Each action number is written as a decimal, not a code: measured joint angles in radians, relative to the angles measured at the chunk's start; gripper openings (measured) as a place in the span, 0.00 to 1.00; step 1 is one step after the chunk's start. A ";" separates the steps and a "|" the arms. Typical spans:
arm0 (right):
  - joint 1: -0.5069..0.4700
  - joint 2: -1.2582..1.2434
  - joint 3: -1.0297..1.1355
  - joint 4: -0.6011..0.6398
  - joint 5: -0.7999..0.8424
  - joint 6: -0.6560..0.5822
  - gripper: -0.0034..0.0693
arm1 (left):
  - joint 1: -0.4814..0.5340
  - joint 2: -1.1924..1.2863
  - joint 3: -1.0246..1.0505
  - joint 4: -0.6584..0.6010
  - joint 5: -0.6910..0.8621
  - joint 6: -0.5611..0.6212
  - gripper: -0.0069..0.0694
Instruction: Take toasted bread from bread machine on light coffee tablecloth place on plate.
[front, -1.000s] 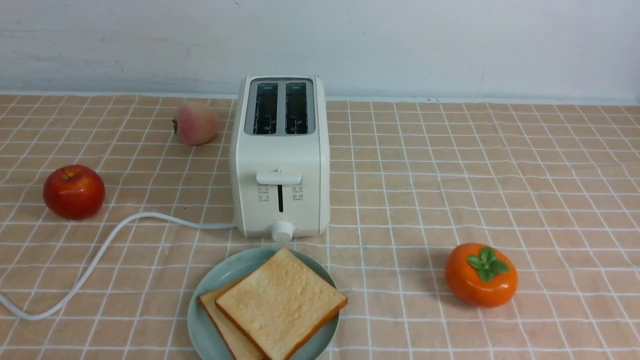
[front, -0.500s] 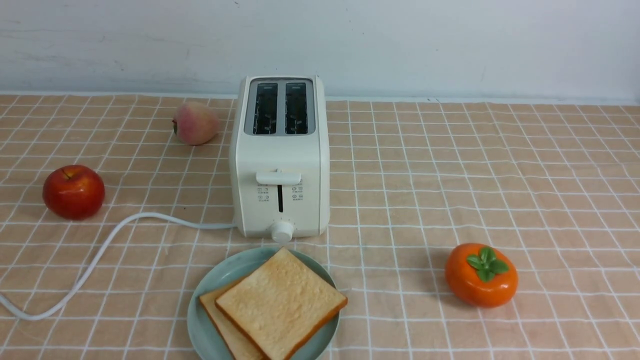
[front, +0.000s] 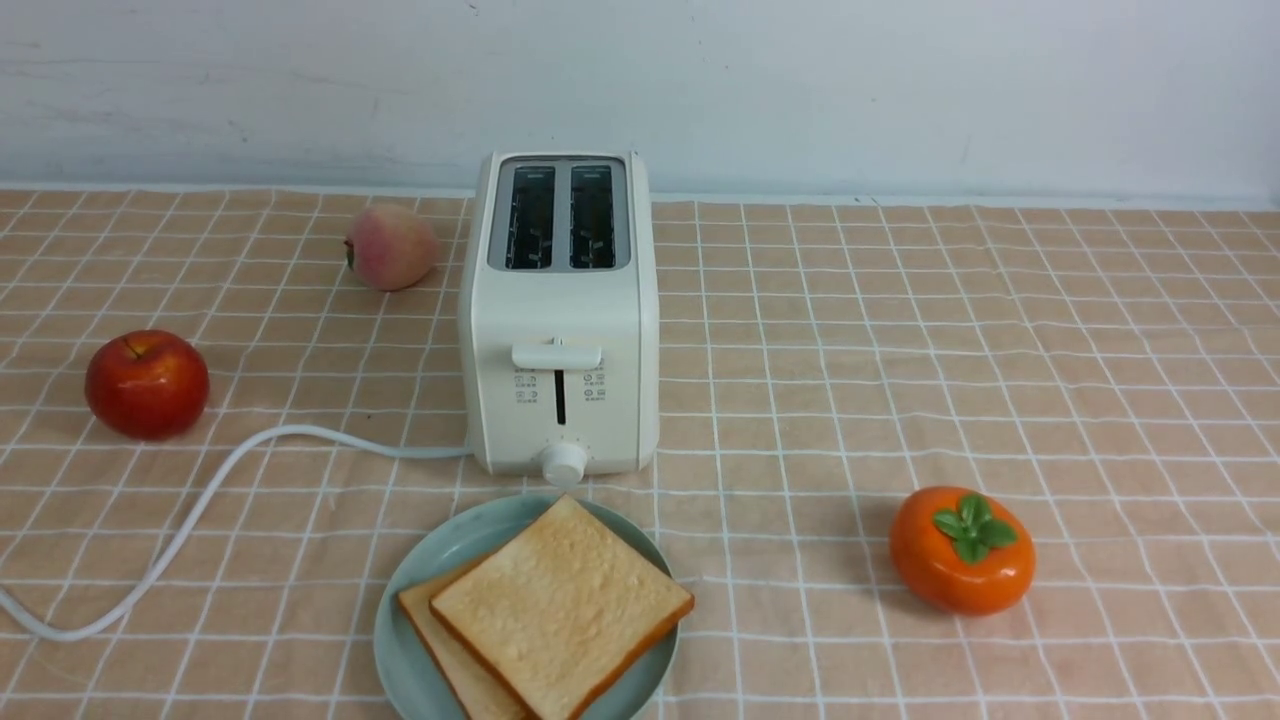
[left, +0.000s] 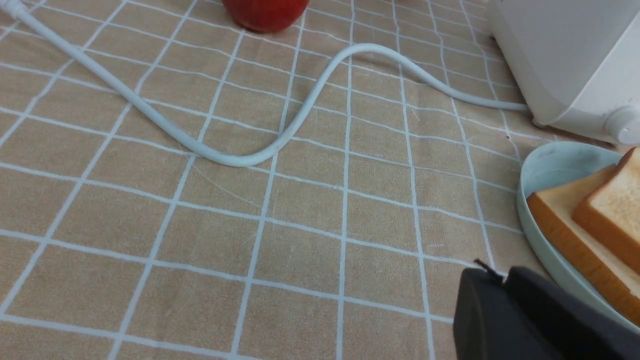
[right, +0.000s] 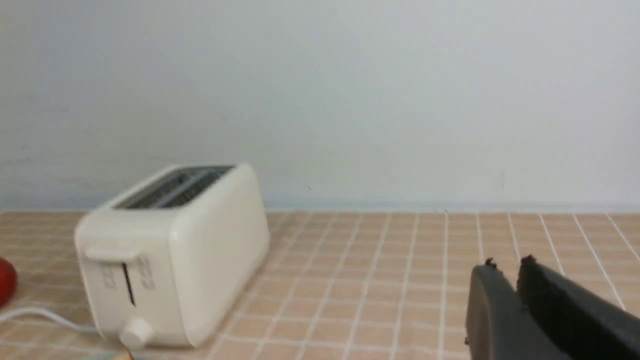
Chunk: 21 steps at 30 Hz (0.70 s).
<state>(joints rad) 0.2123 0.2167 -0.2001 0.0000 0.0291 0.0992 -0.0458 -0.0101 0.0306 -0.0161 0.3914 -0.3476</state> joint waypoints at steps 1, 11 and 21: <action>-0.022 -0.010 0.011 0.000 0.035 0.000 0.16 | 0.000 0.000 0.000 0.000 0.000 0.000 0.16; -0.185 -0.217 0.220 -0.035 0.331 0.000 0.17 | 0.000 0.000 0.000 0.000 0.002 0.000 0.16; -0.186 -0.225 0.219 -0.037 0.338 0.000 0.19 | 0.000 0.000 0.000 -0.002 0.002 0.000 0.16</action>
<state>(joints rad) 0.0263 -0.0084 0.0190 -0.0369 0.3671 0.0992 -0.0458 -0.0101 0.0306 -0.0186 0.3936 -0.3476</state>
